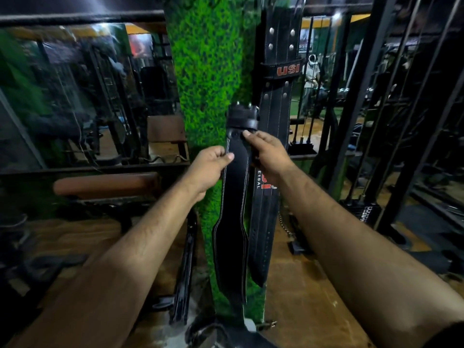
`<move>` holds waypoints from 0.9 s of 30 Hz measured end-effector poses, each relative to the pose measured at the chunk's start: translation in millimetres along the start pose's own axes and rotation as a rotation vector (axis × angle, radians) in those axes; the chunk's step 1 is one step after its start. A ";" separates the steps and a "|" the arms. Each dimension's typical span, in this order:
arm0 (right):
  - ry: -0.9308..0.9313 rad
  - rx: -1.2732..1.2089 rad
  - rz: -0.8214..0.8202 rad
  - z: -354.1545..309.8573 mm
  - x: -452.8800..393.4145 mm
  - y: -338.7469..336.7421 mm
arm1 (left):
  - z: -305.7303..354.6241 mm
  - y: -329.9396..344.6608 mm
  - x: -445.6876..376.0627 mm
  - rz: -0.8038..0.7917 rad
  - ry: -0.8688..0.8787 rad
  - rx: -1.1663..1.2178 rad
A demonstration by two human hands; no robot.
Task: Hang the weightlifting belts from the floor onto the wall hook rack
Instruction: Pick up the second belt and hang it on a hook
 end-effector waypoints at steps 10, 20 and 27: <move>-0.271 0.226 -0.028 -53.2 -14.7 13.9 | 58.3 -0.3 -7.3 0.195 0.173 0.105; -0.467 0.074 0.109 -121.4 -27.7 10.8 | 113.7 15.7 -22.8 0.346 0.398 0.163; -0.463 0.045 0.305 -115.0 -32.7 -4.5 | 63.3 37.5 -20.0 0.248 0.310 0.120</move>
Point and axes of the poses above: each hand's wrist, its own x-axis away from the middle knuckle, its own y-axis out of the palm, z = x × y, the point moved 6 cm from there along -x, towards the middle knuckle, and after that the axes turned 6 degrees about -z, right-handed, at the moved point
